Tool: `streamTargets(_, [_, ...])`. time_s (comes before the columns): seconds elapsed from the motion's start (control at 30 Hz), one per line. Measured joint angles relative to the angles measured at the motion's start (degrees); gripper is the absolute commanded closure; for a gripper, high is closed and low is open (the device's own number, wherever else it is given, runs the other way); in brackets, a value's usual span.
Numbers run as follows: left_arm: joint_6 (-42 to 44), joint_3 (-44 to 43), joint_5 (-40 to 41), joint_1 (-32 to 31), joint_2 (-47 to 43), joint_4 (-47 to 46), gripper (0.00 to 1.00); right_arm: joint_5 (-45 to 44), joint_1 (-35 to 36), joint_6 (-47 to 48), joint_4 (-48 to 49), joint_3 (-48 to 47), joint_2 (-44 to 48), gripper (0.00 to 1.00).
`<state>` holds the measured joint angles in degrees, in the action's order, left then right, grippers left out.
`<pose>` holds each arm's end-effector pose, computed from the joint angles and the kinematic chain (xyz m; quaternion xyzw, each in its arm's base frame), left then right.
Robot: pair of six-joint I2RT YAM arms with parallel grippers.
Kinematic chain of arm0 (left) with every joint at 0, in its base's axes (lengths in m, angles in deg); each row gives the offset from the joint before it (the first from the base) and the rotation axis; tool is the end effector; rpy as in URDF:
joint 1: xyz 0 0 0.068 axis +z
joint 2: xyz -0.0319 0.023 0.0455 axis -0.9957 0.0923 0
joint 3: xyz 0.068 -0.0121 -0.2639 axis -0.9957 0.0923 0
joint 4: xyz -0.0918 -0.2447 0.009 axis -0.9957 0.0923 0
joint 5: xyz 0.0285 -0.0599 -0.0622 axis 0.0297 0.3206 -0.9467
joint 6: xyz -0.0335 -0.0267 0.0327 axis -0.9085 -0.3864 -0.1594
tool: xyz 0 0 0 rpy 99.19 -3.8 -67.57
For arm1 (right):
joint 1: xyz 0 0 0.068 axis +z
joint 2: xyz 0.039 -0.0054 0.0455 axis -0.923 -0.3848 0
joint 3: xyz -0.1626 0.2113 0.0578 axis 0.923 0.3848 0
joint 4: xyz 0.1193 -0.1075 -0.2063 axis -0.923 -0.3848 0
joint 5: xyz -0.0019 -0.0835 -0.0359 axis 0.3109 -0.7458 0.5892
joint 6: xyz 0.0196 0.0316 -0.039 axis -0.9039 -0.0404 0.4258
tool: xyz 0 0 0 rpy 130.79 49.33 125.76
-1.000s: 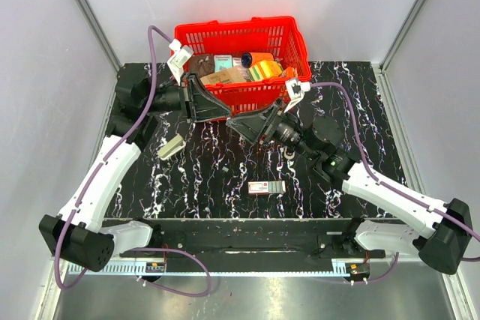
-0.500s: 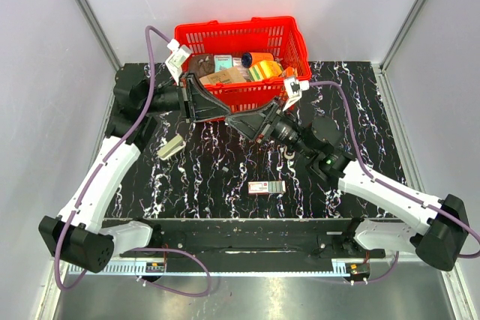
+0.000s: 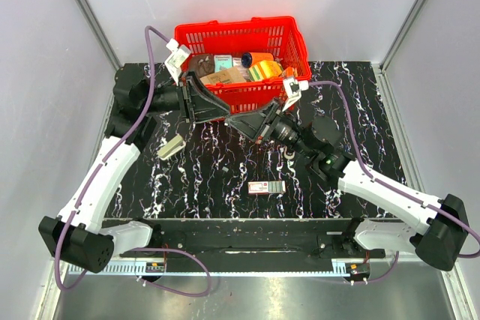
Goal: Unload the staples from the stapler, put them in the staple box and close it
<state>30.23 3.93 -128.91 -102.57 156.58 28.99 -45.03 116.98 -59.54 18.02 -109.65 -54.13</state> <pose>0.2249 -0.1073 0.4476 0.3215 0.6060 -0.6221 0.3775 0.1690 0.2112 0.3955 -0.1254 0.5662 0.6337 0.5120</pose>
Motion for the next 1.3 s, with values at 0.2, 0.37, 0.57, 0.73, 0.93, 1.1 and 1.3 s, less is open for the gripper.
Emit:
streamTargets(0.2, [4.87,-0.94,1.46,0.26,0.04,6.38,0.29,-0.48,-0.02,0.57,-3.08,-0.2,0.09,0.97])
streamTargets(0.37, [15.08,-6.12,5.14,2.8,0.94,18.29,0.25,-5.25,-0.04,3.34,-17.59,-3.54,-0.04,1.0])
streamTargets(0.57, [32.94,-9.46,17.51,4.83,1.97,35.26,0.25,-17.64,0.48,4.39,-35.85,-5.88,-4.26,1.0])
streamTargets(0.73, [43.56,-7.04,26.36,4.83,2.78,43.87,0.25,-28.96,3.3,2.56,-48.92,-6.23,-12.28,1.0])
streamTargets(0.93, [50.88,0.13,30.84,4.83,2.67,48.83,0.25,-37.13,5.79,-4.7,-60.63,-6.27,-17.68,1.0])
streamTargets(1.1, [53.68,3.02,31.95,4.83,1.79,50.4,0.26,-41.18,7.26,-8.0,-65.85,-7.04,-20.79,1.0])
streamTargets(1.3, [54.73,3.69,33.27,4.0,0.09,50.66,0.26,-42.97,7.72,-10.88,-72.13,-9.73,-25.94,1.0])
